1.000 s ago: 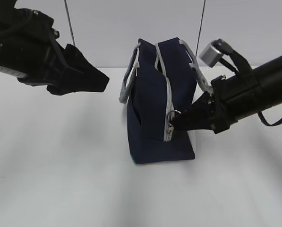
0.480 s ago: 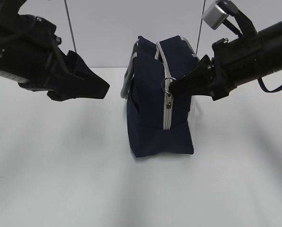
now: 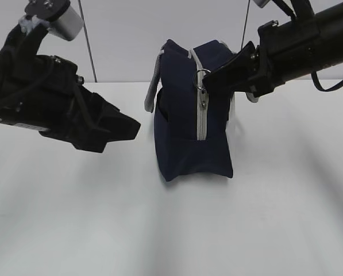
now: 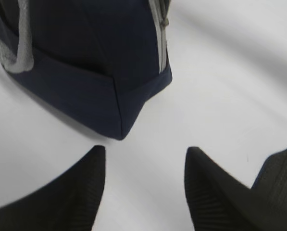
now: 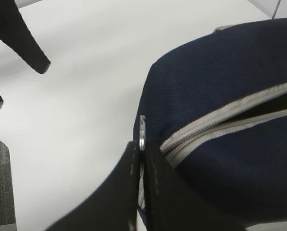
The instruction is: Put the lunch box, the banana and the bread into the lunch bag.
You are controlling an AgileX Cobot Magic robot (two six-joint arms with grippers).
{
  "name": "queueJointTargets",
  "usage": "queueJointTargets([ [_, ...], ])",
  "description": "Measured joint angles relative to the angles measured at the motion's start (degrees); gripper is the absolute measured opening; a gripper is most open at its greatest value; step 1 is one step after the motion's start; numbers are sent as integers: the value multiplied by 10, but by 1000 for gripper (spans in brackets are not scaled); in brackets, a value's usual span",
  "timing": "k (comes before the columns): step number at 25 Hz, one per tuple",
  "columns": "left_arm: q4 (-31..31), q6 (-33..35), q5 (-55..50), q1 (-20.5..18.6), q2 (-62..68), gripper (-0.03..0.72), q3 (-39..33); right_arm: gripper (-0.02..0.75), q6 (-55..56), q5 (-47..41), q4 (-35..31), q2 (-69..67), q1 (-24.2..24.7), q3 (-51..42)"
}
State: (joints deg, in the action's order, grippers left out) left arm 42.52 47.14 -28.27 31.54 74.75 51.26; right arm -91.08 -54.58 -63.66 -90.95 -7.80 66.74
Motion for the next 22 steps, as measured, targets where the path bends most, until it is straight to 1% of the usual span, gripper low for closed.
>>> queueJointTargets([
  [2, 84, 90, 28, 0, 3, 380, -12, -16, 0, 0, 0, 0, 0, 0],
  [3, 137, 131, 36, 0, 7, 380, -17, -16, 0, 0, -2, 0, 0, 0],
  [4, 190, 179, 40, 0, 15, 380, -20, -16, 0, 0, -1, 0, 0, 0],
  [6, 272, 255, 39, 0, 38, 380, -22, -16, 0, 0, -1, 0, 0, 0],
  [8, 345, 314, 39, 0, 60, 380, -22, -16, 0, 0, -3, 0, 0, 0],
  [10, 399, 371, 34, 0, 81, 380, -22, -16, 0, 0, -3, 0, 0, 0],
  [12, 441, 409, 28, 0, 102, 382, -22, -16, 0, 0, -3, 0, 0, 0],
  [16, 489, 474, 25, 0, 129, 387, -22, -16, 0, 0, -3, 0, 0, 0],
  [22, 568, 579, 44, 0, 156, 437, -22, -16, 0, 0, -3, 0, 0, 2],
])
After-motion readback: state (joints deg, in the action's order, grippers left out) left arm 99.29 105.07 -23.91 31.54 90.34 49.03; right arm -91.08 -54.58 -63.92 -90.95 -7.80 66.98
